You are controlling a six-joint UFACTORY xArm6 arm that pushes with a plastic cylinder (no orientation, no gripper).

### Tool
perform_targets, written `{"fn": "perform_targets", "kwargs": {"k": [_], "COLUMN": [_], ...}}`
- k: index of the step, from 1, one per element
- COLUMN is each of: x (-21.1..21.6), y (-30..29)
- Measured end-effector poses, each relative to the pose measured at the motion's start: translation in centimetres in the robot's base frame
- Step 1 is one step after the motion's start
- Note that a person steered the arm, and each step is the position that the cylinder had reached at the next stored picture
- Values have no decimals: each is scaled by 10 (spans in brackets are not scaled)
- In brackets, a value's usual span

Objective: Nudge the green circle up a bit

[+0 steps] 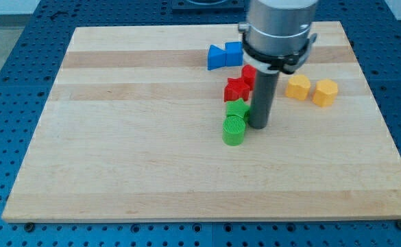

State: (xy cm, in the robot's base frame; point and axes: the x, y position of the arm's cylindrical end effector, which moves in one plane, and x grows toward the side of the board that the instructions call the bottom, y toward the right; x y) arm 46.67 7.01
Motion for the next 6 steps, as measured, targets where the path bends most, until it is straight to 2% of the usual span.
{"fn": "perform_targets", "kwargs": {"k": [2, 3, 4, 6], "x": [4, 45, 86, 54], "y": [-13, 9, 0, -13]}}
